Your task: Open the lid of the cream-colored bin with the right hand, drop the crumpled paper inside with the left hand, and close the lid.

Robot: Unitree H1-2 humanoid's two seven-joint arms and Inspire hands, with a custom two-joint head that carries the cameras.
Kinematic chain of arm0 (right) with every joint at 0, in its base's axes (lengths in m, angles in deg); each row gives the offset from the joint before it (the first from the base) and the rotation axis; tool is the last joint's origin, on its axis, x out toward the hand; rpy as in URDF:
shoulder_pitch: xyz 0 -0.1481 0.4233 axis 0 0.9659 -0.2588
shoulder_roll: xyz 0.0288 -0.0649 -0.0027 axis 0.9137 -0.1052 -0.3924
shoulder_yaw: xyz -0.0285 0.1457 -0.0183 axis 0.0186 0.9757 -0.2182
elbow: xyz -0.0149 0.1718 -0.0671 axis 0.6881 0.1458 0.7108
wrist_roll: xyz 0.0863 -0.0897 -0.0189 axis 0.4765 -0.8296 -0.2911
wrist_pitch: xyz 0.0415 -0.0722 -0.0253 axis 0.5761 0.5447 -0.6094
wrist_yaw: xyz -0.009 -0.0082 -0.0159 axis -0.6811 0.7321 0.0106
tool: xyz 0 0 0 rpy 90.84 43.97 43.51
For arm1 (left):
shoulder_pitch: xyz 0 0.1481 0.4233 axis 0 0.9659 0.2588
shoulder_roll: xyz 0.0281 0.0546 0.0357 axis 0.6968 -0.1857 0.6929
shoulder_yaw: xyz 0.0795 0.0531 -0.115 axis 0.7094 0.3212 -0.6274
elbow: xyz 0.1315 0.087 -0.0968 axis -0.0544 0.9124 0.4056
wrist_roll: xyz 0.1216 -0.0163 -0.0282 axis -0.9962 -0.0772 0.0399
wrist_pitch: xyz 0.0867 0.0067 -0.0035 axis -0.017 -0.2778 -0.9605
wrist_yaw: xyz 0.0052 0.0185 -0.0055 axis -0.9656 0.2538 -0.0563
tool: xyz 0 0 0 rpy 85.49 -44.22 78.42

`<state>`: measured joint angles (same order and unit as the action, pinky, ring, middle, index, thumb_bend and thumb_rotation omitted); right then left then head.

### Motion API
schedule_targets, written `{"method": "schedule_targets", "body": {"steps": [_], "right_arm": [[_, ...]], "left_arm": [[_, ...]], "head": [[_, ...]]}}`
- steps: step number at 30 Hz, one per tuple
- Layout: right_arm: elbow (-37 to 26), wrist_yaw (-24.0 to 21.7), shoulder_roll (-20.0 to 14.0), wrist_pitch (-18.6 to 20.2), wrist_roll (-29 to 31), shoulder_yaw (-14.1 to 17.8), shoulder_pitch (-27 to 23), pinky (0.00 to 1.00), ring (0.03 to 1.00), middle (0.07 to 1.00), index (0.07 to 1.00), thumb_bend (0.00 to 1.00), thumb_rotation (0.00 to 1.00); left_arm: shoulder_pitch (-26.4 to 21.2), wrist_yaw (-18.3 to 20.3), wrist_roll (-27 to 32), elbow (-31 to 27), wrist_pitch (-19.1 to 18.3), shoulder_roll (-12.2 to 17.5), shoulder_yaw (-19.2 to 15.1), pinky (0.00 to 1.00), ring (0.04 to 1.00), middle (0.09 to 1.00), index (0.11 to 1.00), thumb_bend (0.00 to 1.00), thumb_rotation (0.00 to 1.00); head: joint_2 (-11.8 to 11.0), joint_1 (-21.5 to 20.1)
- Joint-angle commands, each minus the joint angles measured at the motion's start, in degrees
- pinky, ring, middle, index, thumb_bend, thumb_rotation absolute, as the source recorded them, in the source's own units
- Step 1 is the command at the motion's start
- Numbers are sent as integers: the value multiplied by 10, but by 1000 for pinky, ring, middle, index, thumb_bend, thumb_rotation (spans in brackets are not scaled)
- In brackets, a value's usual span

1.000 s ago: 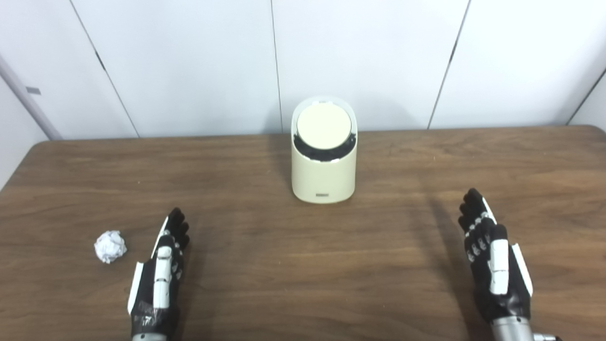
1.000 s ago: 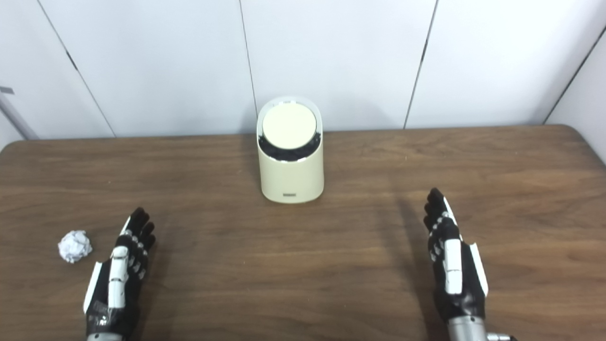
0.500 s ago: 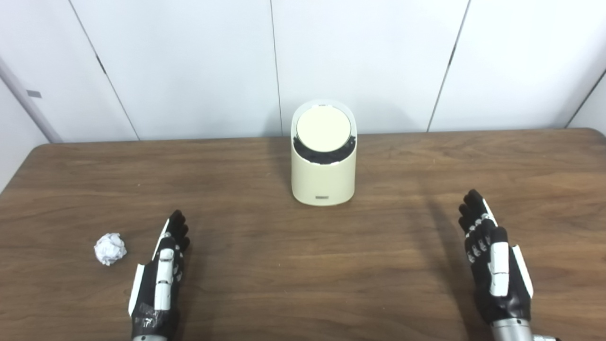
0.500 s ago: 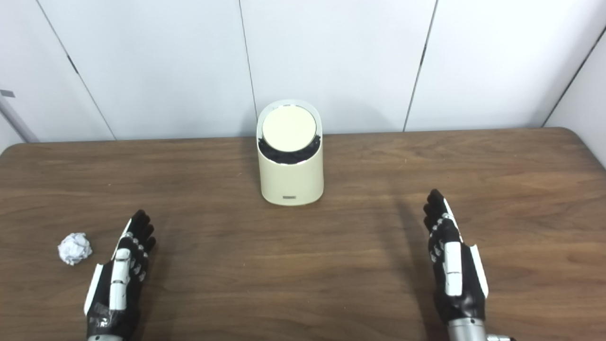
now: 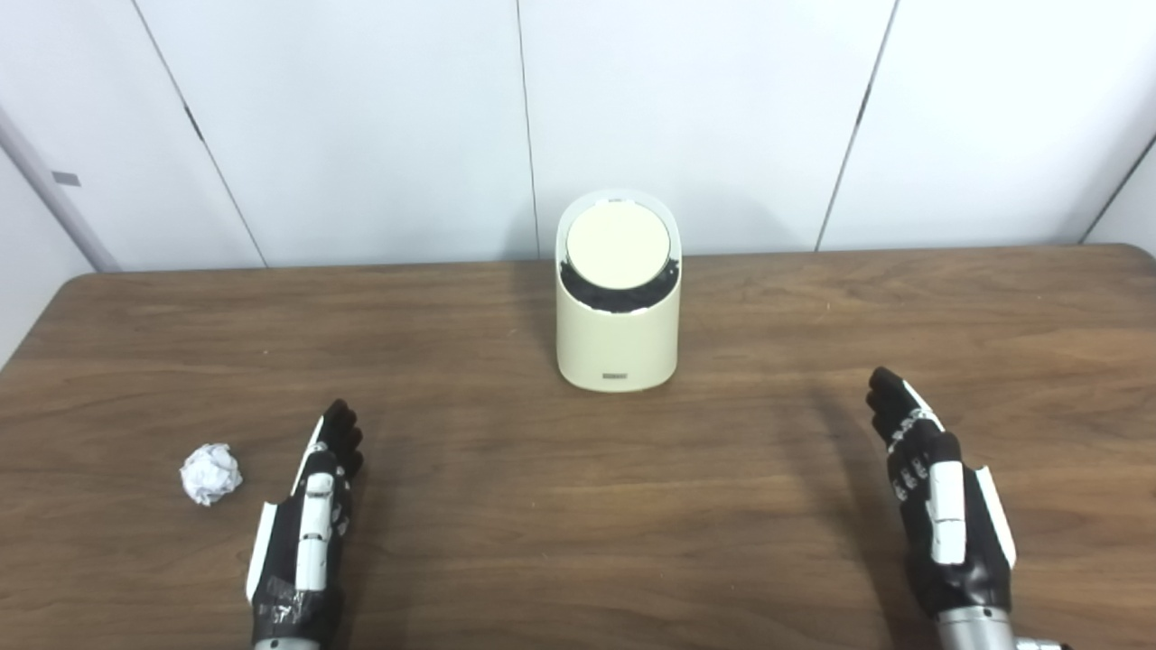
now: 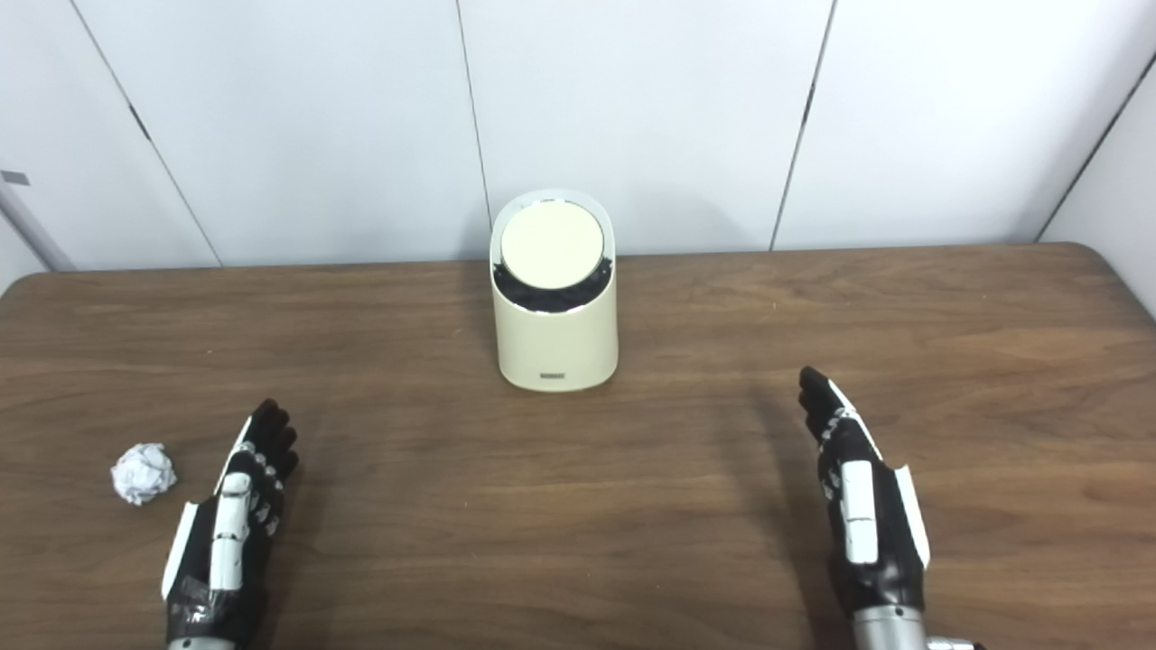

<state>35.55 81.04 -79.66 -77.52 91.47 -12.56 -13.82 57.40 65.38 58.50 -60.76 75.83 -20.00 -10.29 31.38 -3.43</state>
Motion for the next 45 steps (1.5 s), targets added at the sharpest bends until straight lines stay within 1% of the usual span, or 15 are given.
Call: {"method": "schedule_targets", "body": {"steps": [1, 3, 7, 11, 14, 17, 19, 23, 31, 33, 36, 38, 40, 43, 45], "right_arm": [[-5, 7, 3, -7, -12, -5, 22, 963, 941, 911, 850, 563, 988], [-10, 12, 2, -6, -25, -6, 15, 957, 943, 909, 849, 550, 977], [-21, 23, -6, 10, -72, -11, -1, 952, 942, 904, 854, 582, 980], [-15, 27, -15, -4, -110, -18, -21, 951, 935, 899, 852, 585, 965], [-17, 35, -20, -4, -149, -24, -36, 920, 912, 886, 845, 568, 956], [-23, 44, -29, 3, -198, -31, -50, 889, 906, 892, 852, 563, 982], [-26, 46, -34, 8, -214, -35, -56, 915, 922, 899, 859, 585, 995], [-26, 46, -45, 10, -229, -37, -70, 888, 903, 891, 858, 600, 1000], [-22, 45, -61, 4, -236, -35, -84, 853, 885, 881, 861, 574, 1000], [-20, 45, -66, 6, -238, -33, -91, 846, 883, 881, 864, 587, 972], [-21, 44, -72, 16, -240, -32, -107, 825, 872, 877, 859, 622, 862], [-23, 39, -83, 26, -250, -34, -120, 841, 886, 890, 866, 631, 830], [-24, 33, -93, 41, -257, -34, -132, 857, 897, 899, 873, 653, 834], [-10, 31, -107, 46, -252, -31, -152, 882, 907, 907, 884, 692, 849], [-9, 27, -112, 65, -249, -30, -164, 902, 915, 906, 882, 709, 852]], "left_arm": [[24, 5, 1, 14, 18, -2, 8, 1000, 989, 992, 999, 315, 935], [24, 5, 1, 15, 18, -2, 8, 1000, 990, 992, 1000, 315, 936], [25, 4, -4, 16, 18, 0, 8, 1000, 986, 986, 998, 313, 935], [27, 5, 3, 13, 15, -1, 5, 1000, 986, 984, 992, 323, 931], [26, 5, 1, 15, 16, 1, 5, 1000, 985, 984, 996, 311, 933], [25, 8, 3, 16, 19, 1, 6, 1000, 985, 986, 998, 311, 933], [25, 9, 3, 15, 19, 1, 6, 1000, 982, 988, 1000, 307, 935], [25, 9, 3, 12, 14, 0, 6, 1000, 986, 990, 1000, 311, 935], [25, 7, 5, 11, 13, -1, 6, 1000, 982, 982, 995, 313, 908], [24, 8, 4, 12, 15, -1, 6, 1000, 980, 982, 993, 318, 905], [23, 8, 4, 14, 16, -1, 7, 1000, 978, 983, 996, 308, 915], [22, 8, 2, 15, 16, -1, 7, 1000, 986, 986, 1000, 302, 913], [23, 7, -1, 15, 16, -1, 8, 1000, 991, 988, 1000, 305, 915], [23, 6, -2, 16, 21, -2, 8, 1000, 984, 989, 1000, 291, 918], [24, 6, -1, 16, 20, -2, 8, 1000, 984, 989, 1000, 292, 918]], "head": [[1, 0], [1, 0], [1, -1], [2, -4], [3, -5], [3, -7], [3, -7], [5, -10], [8, -12], [8, -13], [6, -14], [5, -14], [5, -14], [6, -13], [6, -14]]}}
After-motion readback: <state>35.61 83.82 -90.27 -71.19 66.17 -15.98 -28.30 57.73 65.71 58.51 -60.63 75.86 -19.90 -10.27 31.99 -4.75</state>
